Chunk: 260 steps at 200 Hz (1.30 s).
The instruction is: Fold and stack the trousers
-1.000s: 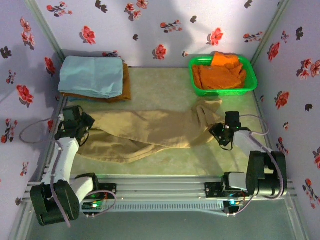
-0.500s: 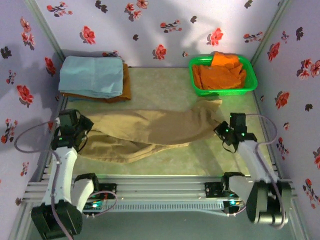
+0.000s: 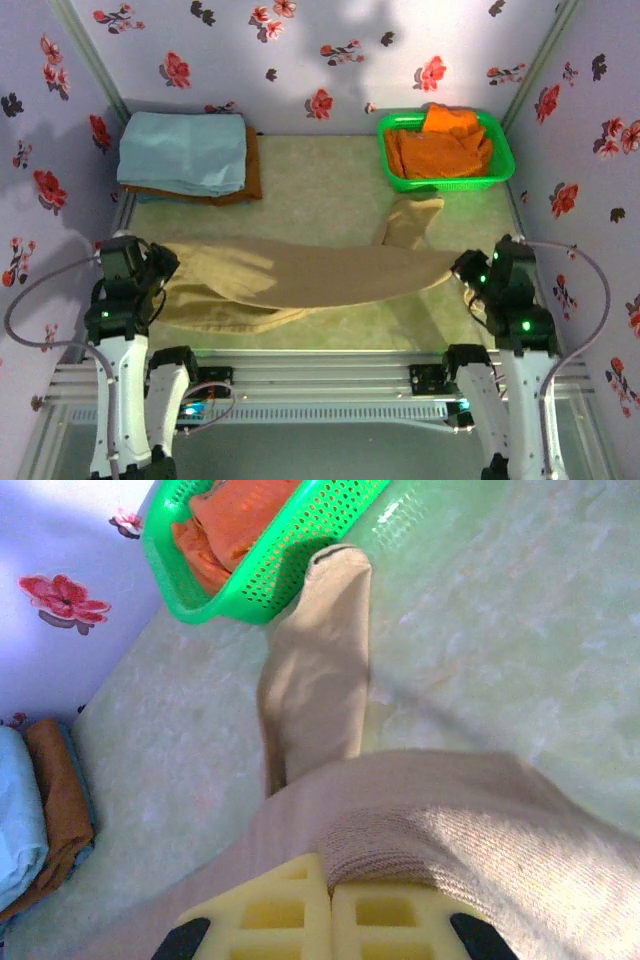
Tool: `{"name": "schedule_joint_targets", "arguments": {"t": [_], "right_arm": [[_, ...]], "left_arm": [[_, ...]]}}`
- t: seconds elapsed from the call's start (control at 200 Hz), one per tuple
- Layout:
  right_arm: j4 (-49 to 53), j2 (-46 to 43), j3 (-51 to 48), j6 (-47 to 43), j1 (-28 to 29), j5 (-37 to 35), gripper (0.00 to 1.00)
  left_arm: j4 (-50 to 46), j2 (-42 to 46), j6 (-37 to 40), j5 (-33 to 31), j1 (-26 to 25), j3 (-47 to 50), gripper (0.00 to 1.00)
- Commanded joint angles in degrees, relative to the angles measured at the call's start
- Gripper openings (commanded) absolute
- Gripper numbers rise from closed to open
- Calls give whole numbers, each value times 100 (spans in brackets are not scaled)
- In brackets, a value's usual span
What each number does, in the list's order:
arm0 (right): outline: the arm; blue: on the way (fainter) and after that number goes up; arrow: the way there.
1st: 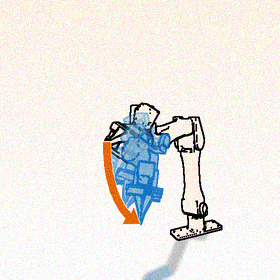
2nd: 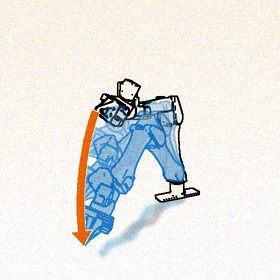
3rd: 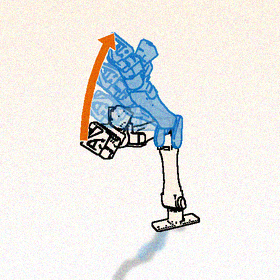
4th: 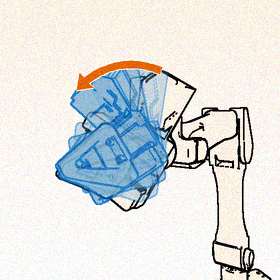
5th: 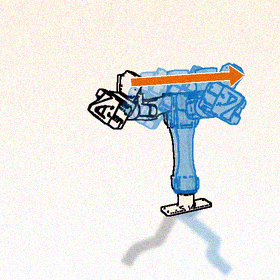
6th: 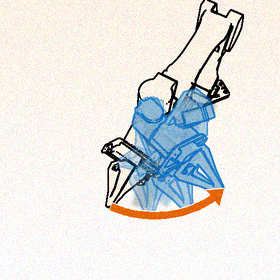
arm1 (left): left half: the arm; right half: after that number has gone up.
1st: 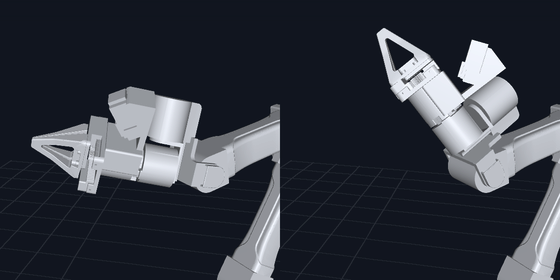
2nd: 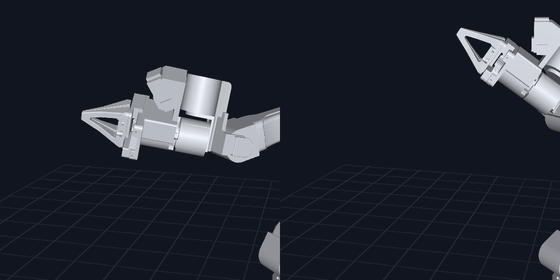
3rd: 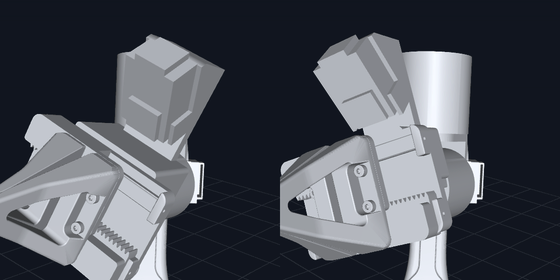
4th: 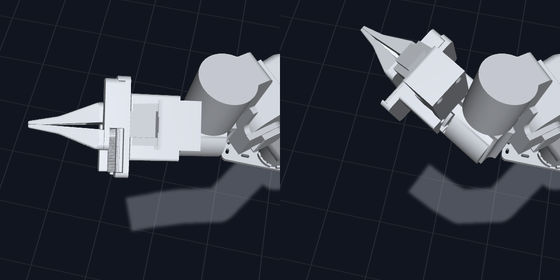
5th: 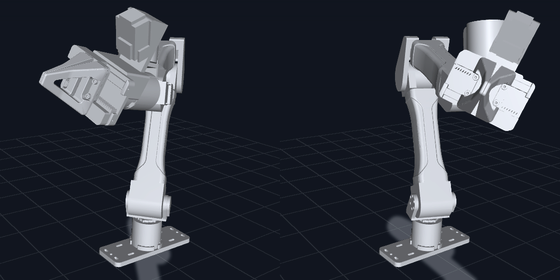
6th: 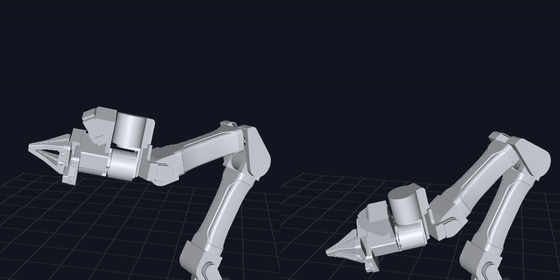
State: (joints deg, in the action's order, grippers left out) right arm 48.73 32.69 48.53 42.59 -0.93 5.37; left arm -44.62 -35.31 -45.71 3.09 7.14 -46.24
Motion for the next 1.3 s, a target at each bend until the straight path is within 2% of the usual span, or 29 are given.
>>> {"name": "schedule_joint_targets", "arguments": {"t": [0.0,0.055,0.14,0.25,0.275,0.31,0.335,0.365,0.4,0.425,0.46,0.47,0.655,0.795,0.885,1.05,1.295], "right_arm": [[-1107,1334,513,-234,-32,265,0],[-1580,2263,980,-333,23,351,0],[-1918,3871,2242,-593,234,299,0],[-1622,6113,4427,-841,629,580,0],[-1455,6556,4974,-899,728,632,11],[-1146,7069,5614,-929,837,568,35],[-967,7307,5945,-939,911,511,43],[-882,7508,6142,-957,978,523,50],[-899,7550,6139,-915,1033,520,58],[-967,7494,6018,-874,1058,482,63],[-1157,7310,5710,-828,1086,384,68],[-1219,7253,5605,-806,1099,348,69],[-1844,5749,3723,-692,1126,93,71],[-2364,4315,1752,-448,1066,-557,69],[-2587,3845,790,-253,827,-514,67],[-2888,4069,-62,-190,552,-281,69],[-3229,5297,-107,-218,523,-175,71]], "left_arm": [[384,-517,153,-10,89,-217,0],[712,-917,122,-7,145,-273,0],[1263,-1691,51,11,309,-470,0],[1918,-3058,-35,242,542,-936,0],[2010,-3347,-34,328,591,-1078,0],[2104,-3858,-11,523,645,-1299,0],[2065,-4199,-2,660,681,-1487,0],[1985,-4487,0,805,717,-1690,15],[1966,-4787,-13,984,751,-1809,54],[1985,-4909,-64,1072,761,-1815,75],[2076,-4946,-133,1134,759,-1718,97],[2130,-4930,-149,1133,755,-1662,99],[2476,-3848,-331,1186,569,-634,100],[2315,-2702,-160,1097,-240,102,99],[2155,-2141,-203,922,-797,560,93],[2054,-1655,-189,690,-1665,1340,87],[2088,-1624,-160,640,-1821,2237,90]]}}
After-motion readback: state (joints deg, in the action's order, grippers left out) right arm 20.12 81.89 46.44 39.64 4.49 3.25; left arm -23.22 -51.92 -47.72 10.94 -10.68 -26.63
